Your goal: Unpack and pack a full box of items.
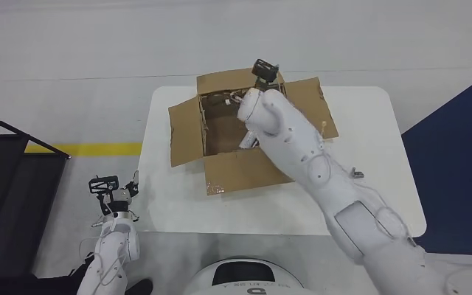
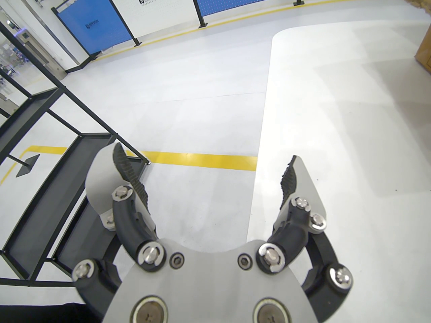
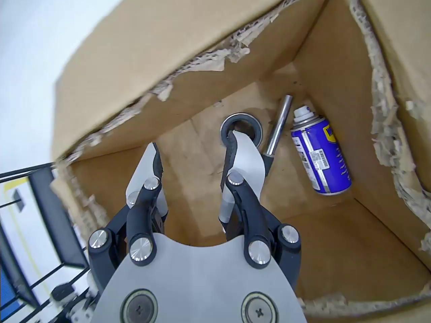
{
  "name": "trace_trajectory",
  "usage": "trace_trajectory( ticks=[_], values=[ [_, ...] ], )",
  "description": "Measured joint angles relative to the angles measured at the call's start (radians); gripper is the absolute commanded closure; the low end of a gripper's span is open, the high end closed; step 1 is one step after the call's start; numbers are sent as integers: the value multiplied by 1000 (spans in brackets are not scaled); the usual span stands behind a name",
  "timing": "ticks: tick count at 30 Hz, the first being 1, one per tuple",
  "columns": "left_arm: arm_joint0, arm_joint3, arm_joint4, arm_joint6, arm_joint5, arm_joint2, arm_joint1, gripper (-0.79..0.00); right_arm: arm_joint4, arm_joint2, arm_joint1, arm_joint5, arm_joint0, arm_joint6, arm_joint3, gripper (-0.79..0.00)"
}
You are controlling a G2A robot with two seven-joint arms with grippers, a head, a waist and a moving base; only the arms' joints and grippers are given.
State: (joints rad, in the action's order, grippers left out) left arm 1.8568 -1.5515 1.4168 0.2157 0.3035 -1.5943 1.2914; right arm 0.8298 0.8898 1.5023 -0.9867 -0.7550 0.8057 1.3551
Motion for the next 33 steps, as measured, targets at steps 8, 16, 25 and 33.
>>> trace_trajectory(
  ticks=[8,16,25,33],
  values=[
    [0,0,0,0,0,0,0,-785,178,556,-160,268,-574,295,814,-400],
    [0,0,0,0,0,0,0,-785,82,919,-172,283,-834,296,935,-379],
    [0,0,0,0,0,0,0,-785,239,953,-181,233,-850,261,636,-406],
    [0,0,0,0,0,0,0,-785,261,947,-170,249,-773,277,429,-385]
  ],
)
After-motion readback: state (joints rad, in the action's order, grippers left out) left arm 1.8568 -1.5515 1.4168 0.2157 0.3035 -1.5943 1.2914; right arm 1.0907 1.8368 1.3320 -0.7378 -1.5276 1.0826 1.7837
